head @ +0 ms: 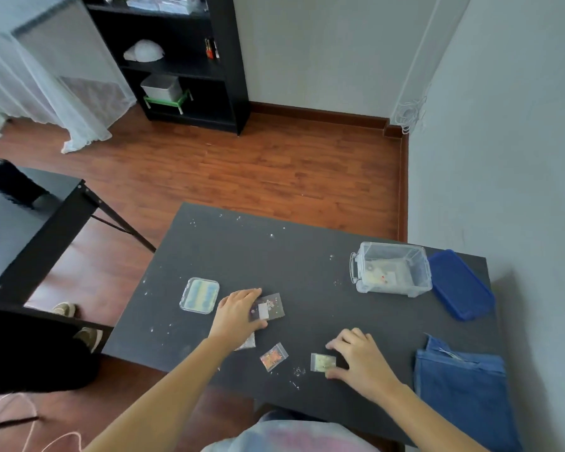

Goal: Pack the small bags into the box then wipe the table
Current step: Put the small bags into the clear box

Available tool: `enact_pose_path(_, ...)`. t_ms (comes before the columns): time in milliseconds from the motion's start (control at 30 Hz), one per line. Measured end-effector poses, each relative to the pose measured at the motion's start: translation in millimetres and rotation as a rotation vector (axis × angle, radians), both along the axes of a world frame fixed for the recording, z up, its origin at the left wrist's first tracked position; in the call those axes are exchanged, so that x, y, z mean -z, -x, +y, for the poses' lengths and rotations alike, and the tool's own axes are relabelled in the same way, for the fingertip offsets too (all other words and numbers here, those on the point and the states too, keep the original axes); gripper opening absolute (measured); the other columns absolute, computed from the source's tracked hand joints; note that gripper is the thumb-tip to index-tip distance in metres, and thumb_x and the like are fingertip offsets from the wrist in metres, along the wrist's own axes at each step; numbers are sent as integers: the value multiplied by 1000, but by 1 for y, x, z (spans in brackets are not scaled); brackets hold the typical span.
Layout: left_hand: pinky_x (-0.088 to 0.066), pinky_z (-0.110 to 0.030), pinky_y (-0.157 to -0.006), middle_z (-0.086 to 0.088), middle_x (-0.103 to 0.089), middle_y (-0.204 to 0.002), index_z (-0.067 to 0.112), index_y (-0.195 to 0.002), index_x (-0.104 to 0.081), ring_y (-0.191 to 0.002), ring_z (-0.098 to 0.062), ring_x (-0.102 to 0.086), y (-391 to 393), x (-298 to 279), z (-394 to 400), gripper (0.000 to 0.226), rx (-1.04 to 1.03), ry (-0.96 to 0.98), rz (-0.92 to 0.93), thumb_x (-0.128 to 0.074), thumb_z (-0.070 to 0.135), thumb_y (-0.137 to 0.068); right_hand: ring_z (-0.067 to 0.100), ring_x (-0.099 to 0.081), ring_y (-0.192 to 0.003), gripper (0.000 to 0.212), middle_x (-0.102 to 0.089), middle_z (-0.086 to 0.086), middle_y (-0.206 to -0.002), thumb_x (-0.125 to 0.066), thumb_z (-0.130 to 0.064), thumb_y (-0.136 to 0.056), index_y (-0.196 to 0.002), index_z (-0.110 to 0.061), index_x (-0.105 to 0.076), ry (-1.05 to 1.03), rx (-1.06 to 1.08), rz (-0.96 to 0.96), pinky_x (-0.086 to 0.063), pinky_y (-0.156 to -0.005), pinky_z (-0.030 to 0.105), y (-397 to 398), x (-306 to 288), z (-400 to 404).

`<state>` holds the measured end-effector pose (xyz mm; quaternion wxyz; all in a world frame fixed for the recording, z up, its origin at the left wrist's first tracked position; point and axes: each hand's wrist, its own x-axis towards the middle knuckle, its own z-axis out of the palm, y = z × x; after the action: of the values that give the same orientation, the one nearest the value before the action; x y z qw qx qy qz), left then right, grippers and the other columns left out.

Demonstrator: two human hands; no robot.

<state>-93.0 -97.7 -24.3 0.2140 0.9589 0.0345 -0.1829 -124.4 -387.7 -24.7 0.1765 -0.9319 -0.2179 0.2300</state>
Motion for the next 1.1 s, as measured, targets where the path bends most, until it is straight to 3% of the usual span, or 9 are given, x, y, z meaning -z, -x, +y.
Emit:
enact_pose_path(167,-32,-33,-108,8,-46,-143,25,-143,-40,-133,-17,-37,11,5,0,65,-11,-43,-53,-66,35,-85,13,-44,-117,45,-56,-13,-122,-65,-43,-85,-127,-29,-57,101,-28,-38,-30,-97,27,4,8,13)
enact_pose_path(333,-37,-33,-99,5,-50,-132,25,-140,-44,-120,-21,-43,8,6,-1,65,-58,-13,-30,-70,35,-81,13,-45,-109,32,-62,-15,-107,-65,-35,-86,-116,-28,-58,112,11,-15,-31,-90,26,1,8,19)
enact_pose_path(433,-39,-34,-95,3,-52,-124,26,-135,-48,-114,-22,-45,4,7,0,64,-74,-13,-21,-72,36,-77,13,-43,-105,25,-55,-16,-100,-67,-32,-84,-108,-28,-59,114,32,8,-29,-84,26,1,7,21)
enact_pose_path(600,-41,-36,-86,1,-61,-107,21,-115,-58,-104,-23,-53,-3,8,-1,39,-58,10,-9,-71,30,-78,12,-39,-100,4,-45,-14,-96,-63,-26,-87,-90,-25,-61,117,38,49,-27,-82,25,-1,4,23)
enact_pose_path(667,-43,-37,-84,0,-62,-101,18,-108,-61,-100,-25,-56,-5,8,-3,24,-76,62,-41,-64,22,-85,13,-44,-92,13,-51,-13,-88,-62,-23,-88,-79,-25,-53,106,31,59,-32,-78,27,-1,0,23)
enact_pose_path(767,-44,-35,-76,-4,-59,-95,12,-103,-62,-91,-29,-58,-17,1,-15,15,-108,165,-115,-52,15,-94,19,-51,-80,16,-60,-2,-76,-60,-18,-91,-78,-17,-51,-24,194,101,-43,-69,34,-2,-9,15)
enact_pose_path(900,-41,-30,-76,-6,-55,-101,11,-114,-61,-89,-25,-55,-48,-21,-47,25,-56,289,-168,-43,9,-97,21,-57,-71,15,-65,2,-73,-56,-16,-96,-82,-13,-60,-201,451,46,-47,-66,36,-13,-24,-10)
enact_pose_path(1000,-38,-20,-71,1,-54,-94,15,-114,-64,-83,-15,-55,-73,-40,-83,27,-30,412,-205,-50,6,-92,22,-60,-69,17,-68,3,-77,-53,-14,-98,-90,-10,-68,-266,605,-75,-45,-66,32,-27,-36,-36)
enact_pose_path(1100,-41,-14,-64,10,-58,-81,18,-101,-65,-73,-6,-55,-94,-56,-124,21,-13,505,-201,-61,9,-83,20,-65,-71,12,-72,3,-78,-61,-13,-94,-93,-7,-71,-293,741,-196,-49,-66,26,-43,-46,-66)
